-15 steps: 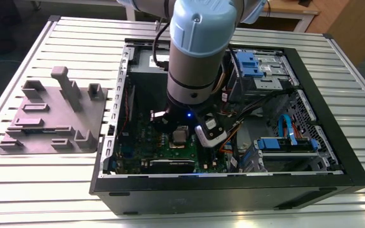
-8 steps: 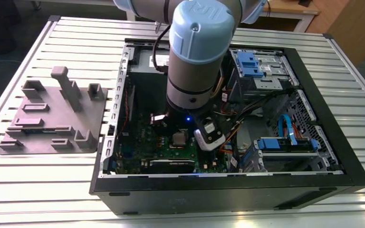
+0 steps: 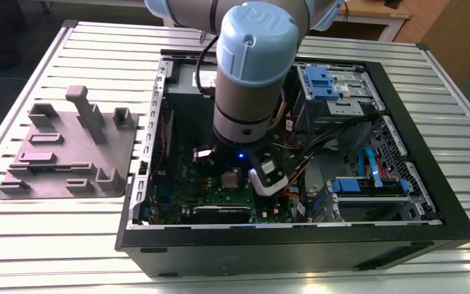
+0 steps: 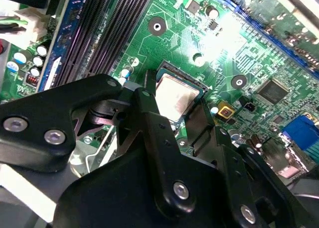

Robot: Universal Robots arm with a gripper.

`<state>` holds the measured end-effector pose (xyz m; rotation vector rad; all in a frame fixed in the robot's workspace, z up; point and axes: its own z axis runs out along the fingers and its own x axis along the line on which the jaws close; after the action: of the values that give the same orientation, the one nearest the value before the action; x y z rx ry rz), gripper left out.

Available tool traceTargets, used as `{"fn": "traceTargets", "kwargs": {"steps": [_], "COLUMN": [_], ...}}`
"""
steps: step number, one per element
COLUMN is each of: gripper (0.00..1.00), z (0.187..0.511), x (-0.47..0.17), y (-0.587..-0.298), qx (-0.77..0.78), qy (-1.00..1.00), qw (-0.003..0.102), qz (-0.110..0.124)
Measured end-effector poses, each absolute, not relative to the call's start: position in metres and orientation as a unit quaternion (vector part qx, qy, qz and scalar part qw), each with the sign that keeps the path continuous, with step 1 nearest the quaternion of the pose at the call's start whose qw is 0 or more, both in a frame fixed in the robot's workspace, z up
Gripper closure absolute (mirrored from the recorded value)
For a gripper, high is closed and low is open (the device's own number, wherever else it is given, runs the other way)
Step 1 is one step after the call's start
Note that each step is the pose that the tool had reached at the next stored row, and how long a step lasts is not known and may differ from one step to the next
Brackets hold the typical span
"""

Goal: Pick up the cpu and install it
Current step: 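Place the cpu into insertion slot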

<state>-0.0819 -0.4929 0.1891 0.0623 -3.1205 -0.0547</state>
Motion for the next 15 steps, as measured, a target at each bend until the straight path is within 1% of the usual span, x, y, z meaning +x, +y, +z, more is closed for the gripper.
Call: {"fn": "traceTargets", "kwargs": {"steps": [9,15], "gripper": [0.53,0.53], "z": [0.1863,0.1922], "x": [-0.0823,-0.0823], "y": [-0.4929,-0.4929], "qx": [0.020,0.020], "qy": [-1.000,-1.000], "qw": [0.010,0.011], "qz": [-0.018,-0.018]}}
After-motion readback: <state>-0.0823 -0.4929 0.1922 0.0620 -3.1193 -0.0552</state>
